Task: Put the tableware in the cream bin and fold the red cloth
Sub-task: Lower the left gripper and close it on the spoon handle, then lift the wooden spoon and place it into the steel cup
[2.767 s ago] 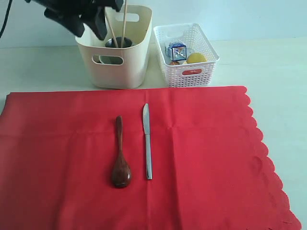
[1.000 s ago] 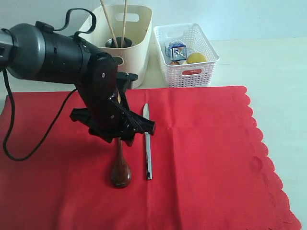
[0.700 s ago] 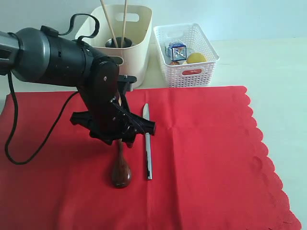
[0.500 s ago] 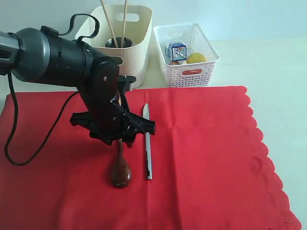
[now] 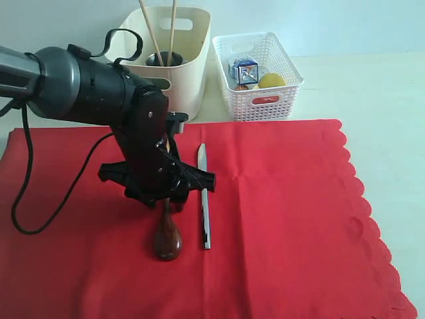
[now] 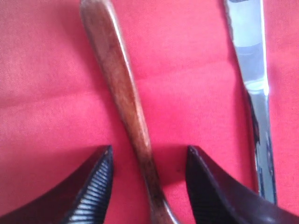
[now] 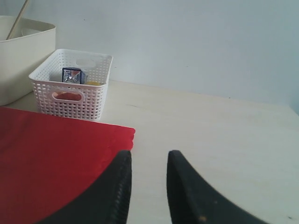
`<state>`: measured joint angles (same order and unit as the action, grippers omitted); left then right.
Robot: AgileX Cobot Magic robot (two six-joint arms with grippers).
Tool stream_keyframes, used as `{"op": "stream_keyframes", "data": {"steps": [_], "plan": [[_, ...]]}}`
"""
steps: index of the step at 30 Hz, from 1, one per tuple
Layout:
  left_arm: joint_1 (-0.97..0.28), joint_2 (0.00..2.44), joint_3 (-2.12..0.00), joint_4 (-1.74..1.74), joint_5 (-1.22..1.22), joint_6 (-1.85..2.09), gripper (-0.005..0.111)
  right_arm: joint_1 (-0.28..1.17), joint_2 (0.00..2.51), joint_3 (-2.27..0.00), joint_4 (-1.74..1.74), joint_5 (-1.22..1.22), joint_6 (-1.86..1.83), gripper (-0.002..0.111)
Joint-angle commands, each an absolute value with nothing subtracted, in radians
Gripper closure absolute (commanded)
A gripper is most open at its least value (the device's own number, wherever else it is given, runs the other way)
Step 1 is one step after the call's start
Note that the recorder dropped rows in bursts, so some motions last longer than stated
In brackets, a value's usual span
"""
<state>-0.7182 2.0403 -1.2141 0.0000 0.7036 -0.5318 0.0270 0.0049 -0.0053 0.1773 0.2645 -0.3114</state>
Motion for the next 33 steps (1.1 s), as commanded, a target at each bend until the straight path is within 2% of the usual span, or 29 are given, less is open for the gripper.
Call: {"op": "stream_keyframes", "data": {"steps": [1, 4, 6, 7, 17, 27, 33], "plan": [[-0.720, 2.067, -1.207, -0.028, 0.685, -0.535, 0.063, 0.023, 0.000, 0.000, 0.184, 0.259, -0.310, 0.081], [-0.720, 2.067, -1.207, -0.028, 0.685, -0.535, 0.083, 0.023, 0.000, 0.000, 0.184, 0.259, -0.310, 0.081], [-0.720, 2.067, -1.207, -0.028, 0.685, -0.535, 0.101, 0.023, 0.000, 0.000, 0.184, 0.259, -0.310, 0.081], [-0.720, 2.067, -1.207, -0.028, 0.685, -0.535, 0.106, 0.023, 0.000, 0.000, 0.184, 0.259, -0.310, 0.081], [-0.720, 1.987, -1.207, -0.008, 0.726, -0.525, 0.106, 0.023, 0.000, 0.000, 0.184, 0.259, -0.310, 0.081], [-0.715, 1.745, -1.207, 0.007, 0.739, -0.421, 0.106, 0.023, 0.000, 0.000, 0.184, 0.259, -0.310, 0.081], [-0.662, 1.591, -1.207, 0.068, 0.736, -0.420, 0.106, 0.023, 0.000, 0.000, 0.184, 0.259, -0.310, 0.081]]}}
